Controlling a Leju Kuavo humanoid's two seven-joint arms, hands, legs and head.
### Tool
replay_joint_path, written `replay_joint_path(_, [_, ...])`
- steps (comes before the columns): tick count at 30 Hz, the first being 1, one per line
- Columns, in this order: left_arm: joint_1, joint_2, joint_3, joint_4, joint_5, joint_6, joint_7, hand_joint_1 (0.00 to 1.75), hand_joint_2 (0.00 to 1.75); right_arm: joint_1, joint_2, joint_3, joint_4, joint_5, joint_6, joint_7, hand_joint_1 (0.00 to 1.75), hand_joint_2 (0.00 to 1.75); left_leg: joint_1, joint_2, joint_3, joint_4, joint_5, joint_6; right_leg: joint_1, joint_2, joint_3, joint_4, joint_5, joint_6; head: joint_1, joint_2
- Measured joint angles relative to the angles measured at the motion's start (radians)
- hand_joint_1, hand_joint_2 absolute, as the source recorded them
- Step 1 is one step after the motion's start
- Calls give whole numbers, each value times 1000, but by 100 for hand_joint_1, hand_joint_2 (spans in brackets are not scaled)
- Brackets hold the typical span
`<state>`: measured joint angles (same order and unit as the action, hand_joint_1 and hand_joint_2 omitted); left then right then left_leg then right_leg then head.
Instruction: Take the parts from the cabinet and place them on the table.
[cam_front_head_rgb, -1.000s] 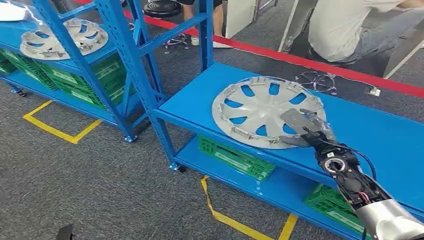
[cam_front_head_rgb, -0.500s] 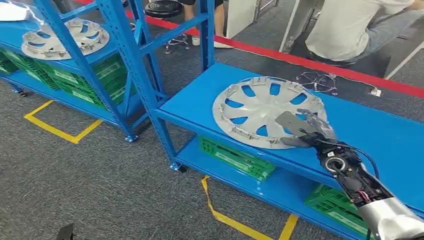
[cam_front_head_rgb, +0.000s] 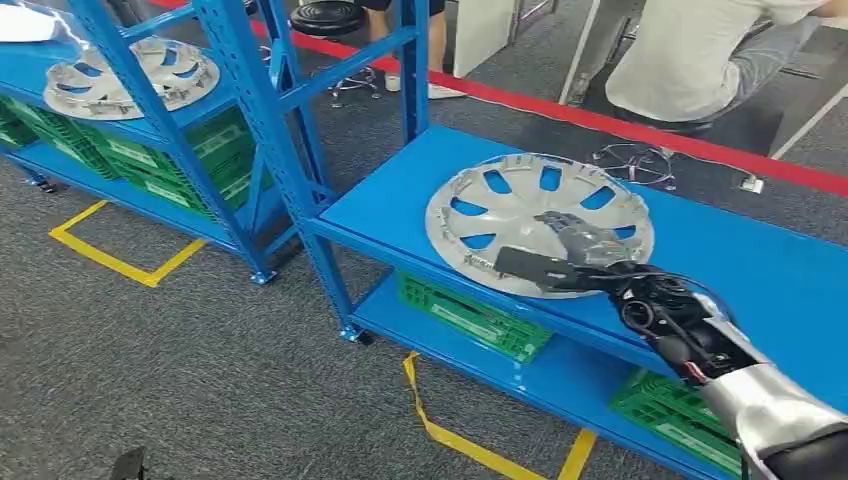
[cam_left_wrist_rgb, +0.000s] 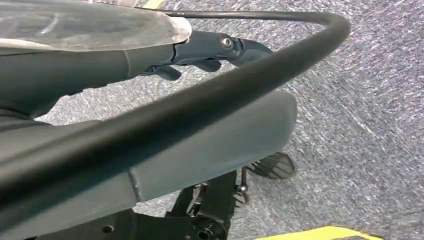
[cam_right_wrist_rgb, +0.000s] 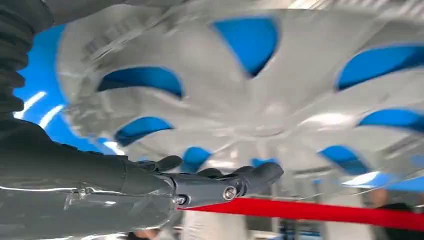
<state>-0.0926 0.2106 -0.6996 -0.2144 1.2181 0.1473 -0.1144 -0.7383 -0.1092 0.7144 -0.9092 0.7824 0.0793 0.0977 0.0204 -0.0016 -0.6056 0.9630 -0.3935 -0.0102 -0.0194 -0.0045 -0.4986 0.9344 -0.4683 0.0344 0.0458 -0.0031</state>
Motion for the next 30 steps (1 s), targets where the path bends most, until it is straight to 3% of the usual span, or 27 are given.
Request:
replay_joint_path(7, [0,1,0,0,8,6,-1,0,0,-31,52,63,80,5,-5,-63,0,175,0,0,0,0,0,0,0,0,0,0,0,0,-1,0])
replay_joint_path(12, [0,1,0,0,14,9,-1,0,0,-39,76,88,121,6,-5,-68,0,175,0,-1,0,0,0,0,0,0,0,0,0,-1,0,0])
replay_joint_path(30, [1,6,0,0,-17,-10,-7,0,0,-16,63,108,194,-39,-15,-56,0,175,0,0,1,0,0,0,0,0,-1,0,0,-1,1,0])
